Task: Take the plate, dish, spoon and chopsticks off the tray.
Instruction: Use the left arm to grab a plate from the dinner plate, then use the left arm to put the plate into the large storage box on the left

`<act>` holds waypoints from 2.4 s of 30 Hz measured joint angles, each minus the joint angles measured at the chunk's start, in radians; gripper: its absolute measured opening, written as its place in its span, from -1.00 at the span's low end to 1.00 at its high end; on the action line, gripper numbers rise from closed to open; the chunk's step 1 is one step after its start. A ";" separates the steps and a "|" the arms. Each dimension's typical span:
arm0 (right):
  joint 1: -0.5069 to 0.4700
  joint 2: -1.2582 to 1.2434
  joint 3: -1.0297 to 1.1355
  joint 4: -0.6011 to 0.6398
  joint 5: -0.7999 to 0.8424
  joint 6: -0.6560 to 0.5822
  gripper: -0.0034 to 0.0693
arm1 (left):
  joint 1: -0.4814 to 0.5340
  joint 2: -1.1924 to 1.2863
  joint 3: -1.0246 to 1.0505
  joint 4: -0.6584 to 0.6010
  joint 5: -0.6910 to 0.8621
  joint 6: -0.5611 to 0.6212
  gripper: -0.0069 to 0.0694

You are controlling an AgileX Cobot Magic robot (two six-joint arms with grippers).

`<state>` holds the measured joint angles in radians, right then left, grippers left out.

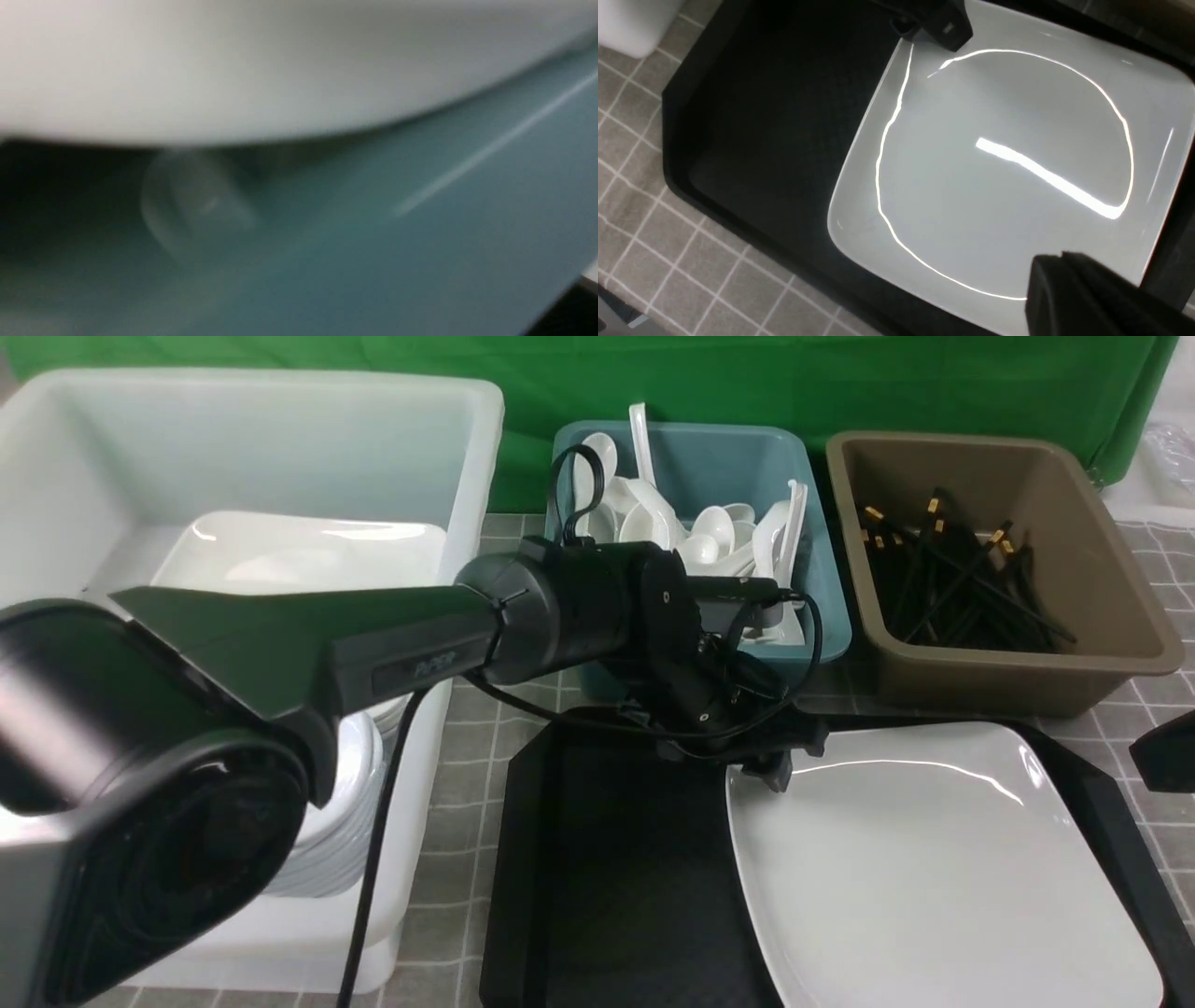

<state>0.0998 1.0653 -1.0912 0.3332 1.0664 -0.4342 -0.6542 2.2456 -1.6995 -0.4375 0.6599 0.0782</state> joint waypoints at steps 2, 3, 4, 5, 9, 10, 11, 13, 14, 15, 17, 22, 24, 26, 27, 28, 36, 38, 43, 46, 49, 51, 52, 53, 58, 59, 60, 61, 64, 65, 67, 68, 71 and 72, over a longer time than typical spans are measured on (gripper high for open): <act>0.000 0.000 0.000 0.001 -0.001 0.000 -0.82 | 0.000 0.002 0.000 -0.008 0.007 -0.002 -0.29; 0.000 0.000 0.000 0.001 -0.001 -0.001 -0.82 | 0.003 0.002 -0.003 -0.027 0.022 -0.006 -0.39; 0.000 0.000 0.000 0.001 -0.001 -0.001 -0.82 | 0.005 0.000 -0.004 -0.039 0.041 -0.010 -0.39; 0.000 0.000 0.000 0.001 -0.001 -0.001 -0.81 | 0.005 -0.002 -0.004 -0.040 0.056 -0.011 -0.39; 0.000 0.000 0.000 0.004 -0.003 -0.001 -0.80 | 0.004 -0.045 -0.004 -0.039 0.138 -0.014 -0.43; 0.000 0.000 0.000 0.003 -0.003 -0.001 -0.80 | 0.003 -0.057 -0.004 -0.037 0.146 -0.015 -0.46; 0.000 0.000 0.000 0.005 -0.003 -0.001 -0.81 | 0.003 -0.093 -0.004 -0.034 0.163 -0.015 -0.54; 0.000 0.000 0.000 0.014 -0.003 -0.001 -0.80 | 0.002 -0.153 -0.004 -0.034 0.180 -0.015 -0.65; 0.000 -0.001 -0.002 0.018 -0.001 -0.001 -0.80 | 0.002 -0.179 -0.004 -0.033 0.188 -0.015 -0.68; 0.000 -0.001 -0.008 0.027 0.004 -0.001 -0.80 | 0.001 -0.204 -0.004 -0.028 0.199 -0.014 -0.71; 0.000 -0.006 -0.032 0.048 0.021 -0.002 -0.80 | 0.001 -0.259 -0.004 -0.009 0.222 -0.014 -0.74; 0.000 -0.028 -0.119 0.103 0.045 -0.003 -0.80 | 0.001 -0.371 -0.003 0.120 0.266 -0.050 -0.74; 0.000 -0.037 -0.156 0.119 0.049 -0.003 -0.80 | 0.001 -0.416 -0.001 0.184 0.279 -0.078 -0.74; 0.000 -0.039 -0.182 0.130 0.053 -0.003 -0.80 | 0.003 -0.445 0.001 0.204 0.285 -0.087 -0.74; 0.000 -0.039 -0.192 0.137 0.055 -0.003 -0.80 | 0.004 -0.458 0.001 0.207 0.287 -0.088 -0.74; 0.000 -0.039 -0.202 0.147 0.056 -0.003 -0.80 | 0.005 -0.469 0.001 0.207 0.287 -0.090 -0.74; 0.008 -0.039 -0.213 0.308 0.058 -0.130 -0.80 | 0.026 -0.553 -0.115 0.244 0.325 -0.119 -0.74; 0.024 -0.039 -0.213 0.333 0.032 -0.157 -0.80 | 0.056 -0.562 -0.166 0.236 0.349 -0.127 -0.74; 0.116 -0.011 -0.238 0.346 -0.024 -0.176 -0.81 | 0.238 -0.592 -0.262 0.150 0.380 -0.133 -0.74; 0.211 0.043 -0.292 0.312 -0.038 -0.154 -0.82 | 0.408 -0.613 -0.259 0.068 0.412 -0.125 -0.74; 0.334 0.108 -0.362 0.182 -0.064 -0.051 -0.82 | 0.593 -0.637 -0.215 -0.020 0.434 -0.078 -0.74; 0.399 0.144 -0.397 0.084 -0.072 0.011 -0.82 | 0.702 -0.656 -0.174 -0.078 0.426 -0.054 -0.74; 0.438 0.166 -0.416 0.022 -0.077 0.051 -0.82 | 0.760 -0.668 -0.143 -0.113 0.414 -0.044 -0.74; 0.476 0.192 -0.437 -0.043 -0.082 0.087 -0.82 | 0.816 -0.683 -0.102 -0.155 0.398 -0.031 -0.74; 0.607 0.303 -0.532 -0.165 -0.097 0.171 -0.82 | 1.028 -0.736 0.098 -0.285 0.263 0.037 -0.74; 0.621 0.327 -0.555 -0.170 -0.102 0.177 -0.83 | 1.049 -0.740 0.145 -0.302 0.232 0.051 -0.74; 0.630 0.346 -0.578 -0.172 -0.109 0.180 -0.83 | 1.070 -0.741 0.192 -0.325 0.205 0.060 -0.74; 0.639 0.371 -0.602 -0.175 -0.120 0.181 -0.83 | 1.083 -0.741 0.239 -0.349 0.162 0.080 -0.74; 0.662 0.444 -0.664 -0.179 -0.157 0.181 -0.83 | 1.092 -0.740 0.367 -0.421 0.046 0.123 -0.74; 0.665 0.458 -0.675 -0.179 -0.169 0.181 -0.83 | 1.092 -0.740 0.392 -0.432 0.020 0.132 -0.74; 0.676 0.503 -0.714 -0.179 -0.207 0.182 -0.83 | 1.092 -0.739 0.465 -0.490 -0.059 0.162 -0.74; 0.680 0.528 -0.732 -0.179 -0.216 0.182 -0.83 | 1.092 -0.735 0.500 -0.515 -0.103 0.172 -0.74; 0.687 0.574 -0.774 -0.173 -0.221 0.182 -0.83 | 1.086 -0.712 0.552 -0.540 -0.190 0.191 -0.74; 0.692 0.584 -0.784 -0.171 -0.223 0.183 -0.83 | 1.078 -0.698 0.560 -0.540 -0.214 0.197 -0.74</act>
<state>0.7919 1.6498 -1.8748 0.1620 0.8434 -0.2510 0.4240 1.5474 -1.1390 -0.9775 0.4454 0.2754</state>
